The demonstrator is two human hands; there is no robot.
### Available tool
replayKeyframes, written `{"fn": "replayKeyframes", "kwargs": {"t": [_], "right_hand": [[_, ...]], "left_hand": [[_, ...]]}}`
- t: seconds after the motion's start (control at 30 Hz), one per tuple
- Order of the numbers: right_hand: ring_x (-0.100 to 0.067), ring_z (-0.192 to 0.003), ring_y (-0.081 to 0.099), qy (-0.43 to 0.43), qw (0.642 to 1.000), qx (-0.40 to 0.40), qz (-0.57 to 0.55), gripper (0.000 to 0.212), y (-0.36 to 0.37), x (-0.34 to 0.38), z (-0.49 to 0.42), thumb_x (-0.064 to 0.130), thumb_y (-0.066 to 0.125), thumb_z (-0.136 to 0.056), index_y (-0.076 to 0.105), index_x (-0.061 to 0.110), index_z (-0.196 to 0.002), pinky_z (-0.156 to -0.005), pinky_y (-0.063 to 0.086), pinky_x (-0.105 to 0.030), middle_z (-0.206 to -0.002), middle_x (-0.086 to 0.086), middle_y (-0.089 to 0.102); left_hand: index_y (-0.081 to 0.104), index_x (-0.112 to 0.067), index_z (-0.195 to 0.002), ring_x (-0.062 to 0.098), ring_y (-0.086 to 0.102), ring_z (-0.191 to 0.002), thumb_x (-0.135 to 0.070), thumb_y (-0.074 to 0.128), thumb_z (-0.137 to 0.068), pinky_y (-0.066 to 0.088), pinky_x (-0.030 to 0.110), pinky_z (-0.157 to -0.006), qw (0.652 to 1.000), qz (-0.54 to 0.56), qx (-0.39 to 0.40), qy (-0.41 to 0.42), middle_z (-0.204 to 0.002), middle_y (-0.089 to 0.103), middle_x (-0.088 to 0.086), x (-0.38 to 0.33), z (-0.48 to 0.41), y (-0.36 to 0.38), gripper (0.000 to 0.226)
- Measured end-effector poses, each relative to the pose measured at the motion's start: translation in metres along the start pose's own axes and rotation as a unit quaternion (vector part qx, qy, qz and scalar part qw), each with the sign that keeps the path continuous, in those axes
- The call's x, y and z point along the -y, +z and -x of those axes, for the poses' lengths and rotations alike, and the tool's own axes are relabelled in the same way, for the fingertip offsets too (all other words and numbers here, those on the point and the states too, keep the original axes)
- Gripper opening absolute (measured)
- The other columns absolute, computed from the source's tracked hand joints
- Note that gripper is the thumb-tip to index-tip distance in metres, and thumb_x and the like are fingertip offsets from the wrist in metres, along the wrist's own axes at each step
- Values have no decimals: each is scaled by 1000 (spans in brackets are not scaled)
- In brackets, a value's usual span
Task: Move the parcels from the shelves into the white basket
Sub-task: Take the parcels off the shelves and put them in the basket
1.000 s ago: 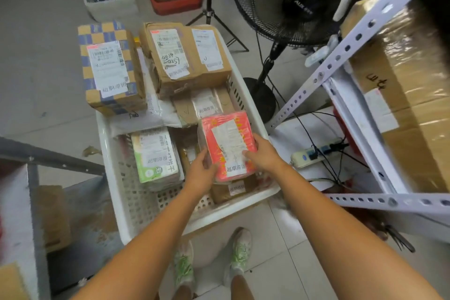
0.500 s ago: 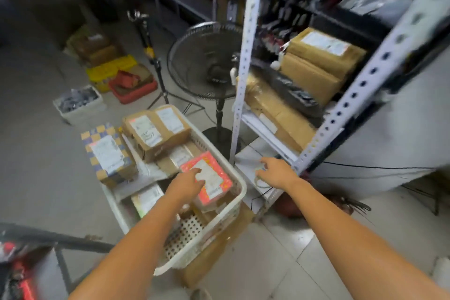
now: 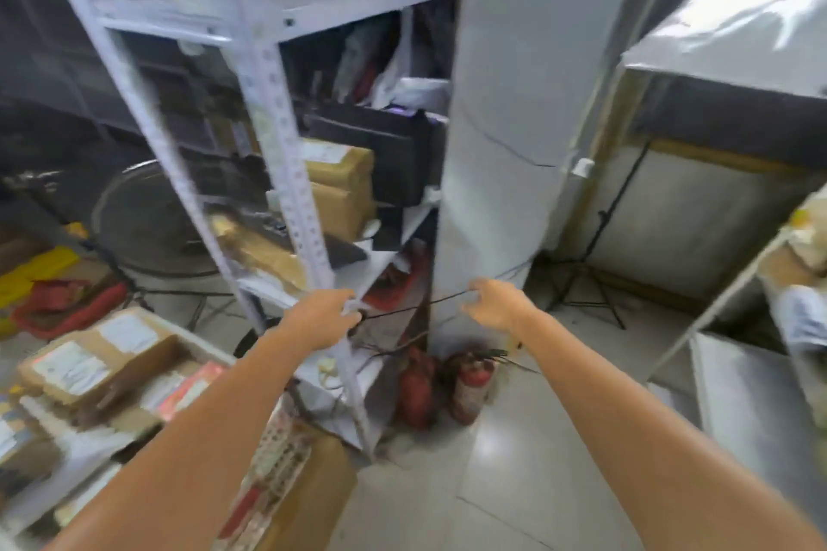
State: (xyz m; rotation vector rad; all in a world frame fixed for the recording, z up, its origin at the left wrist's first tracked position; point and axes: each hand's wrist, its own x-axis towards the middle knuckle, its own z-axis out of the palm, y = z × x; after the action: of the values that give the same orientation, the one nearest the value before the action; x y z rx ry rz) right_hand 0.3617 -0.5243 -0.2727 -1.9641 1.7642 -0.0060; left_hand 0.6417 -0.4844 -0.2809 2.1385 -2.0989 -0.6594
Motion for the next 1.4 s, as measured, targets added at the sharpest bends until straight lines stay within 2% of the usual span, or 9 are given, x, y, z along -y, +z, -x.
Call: {"fn": "replayKeyframes", "kwargs": {"t": [0.27, 0.47, 0.63, 0.73, 0.83, 0.93, 1.17, 1.27, 1.4], "right_hand": [[-28, -124, 52, 139, 983, -86, -81, 50, -78, -163, 38, 38, 54, -93, 50, 17, -138, -101, 44, -36, -136, -6, 56], [-27, -128, 49, 287, 937, -154, -130, 50, -104, -263, 73, 37, 56, -93, 49, 17, -138, -104, 41, -34, -137, -8, 56], [-28, -129, 48, 396, 871, -203, -206, 52, -102, -332, 121, 33, 56, -94, 46, 14, -141, -106, 40, -36, -142, -11, 51], [-29, -123, 53, 450, 831, -239, -224, 51, -96, -365, 151, 33, 58, -93, 49, 14, -139, -96, 48, -38, -139, -9, 53], [-29, -118, 57, 484, 796, -276, -238, 48, -91, -397, 174, 33, 62, -91, 54, 12, -134, -92, 48, -32, -134, -11, 58], [-28, -121, 56, 501, 758, -312, -277, 50, -87, -430, 191, 31, 65, -90, 55, 10, -134, -100, 43, -30, -132, -13, 59], [-27, -111, 61, 529, 677, -390, -331, 42, -75, -487, 208, 32, 61, -91, 56, 20, -131, -95, 49, -38, -122, -8, 65], [-22, -105, 63, 535, 633, -443, -342, 39, -72, -506, 207, 33, 60, -92, 57, 21, -129, -86, 49, -31, -114, -3, 68], [-13, -92, 61, 541, 556, -538, -330, 38, -68, -532, 201, 38, 60, -91, 59, 21, -125, -72, 42, -22, -111, 0, 69]], "left_hand": [[47, -29, -136, 26, 55, -118, -42, 52, -91, 45, 38, -98, 985, -60, 34, 157, -129, 60, 5, -190, -96, 14, 47], [48, -27, -136, 26, 52, -121, -38, 53, -93, 44, 36, -99, 951, -72, 84, 289, -130, 59, 5, -325, -174, 56, 45], [49, -33, -134, 21, 58, -109, -43, 52, -91, 48, 35, -94, 905, -107, 137, 388, -123, 62, -2, -426, -198, 97, 44], [51, -34, -131, 20, 61, -106, -43, 54, -90, 49, 31, -91, 877, -129, 156, 436, -119, 64, -3, -480, -197, 122, 42], [55, -32, -127, 23, 60, -108, -39, 55, -90, 50, 32, -90, 855, -132, 164, 474, -120, 64, -1, -529, -190, 144, 38], [56, -27, -128, 23, 62, -108, -33, 58, -90, 50, 35, -91, 841, -102, 184, 499, -118, 67, 2, -577, -180, 169, 39], [54, -27, -132, 23, 60, -110, -36, 59, -90, 47, 33, -95, 807, -94, 211, 543, -120, 65, 5, -659, -166, 228, 43], [55, -25, -130, 22, 60, -109, -34, 58, -91, 48, 31, -90, 777, -76, 234, 579, -120, 65, 5, -691, -163, 256, 40], [48, -20, -137, 25, 58, -116, -30, 61, -91, 47, 39, -98, 769, 2, 257, 585, -126, 62, 8, -731, -159, 297, 48]]}}
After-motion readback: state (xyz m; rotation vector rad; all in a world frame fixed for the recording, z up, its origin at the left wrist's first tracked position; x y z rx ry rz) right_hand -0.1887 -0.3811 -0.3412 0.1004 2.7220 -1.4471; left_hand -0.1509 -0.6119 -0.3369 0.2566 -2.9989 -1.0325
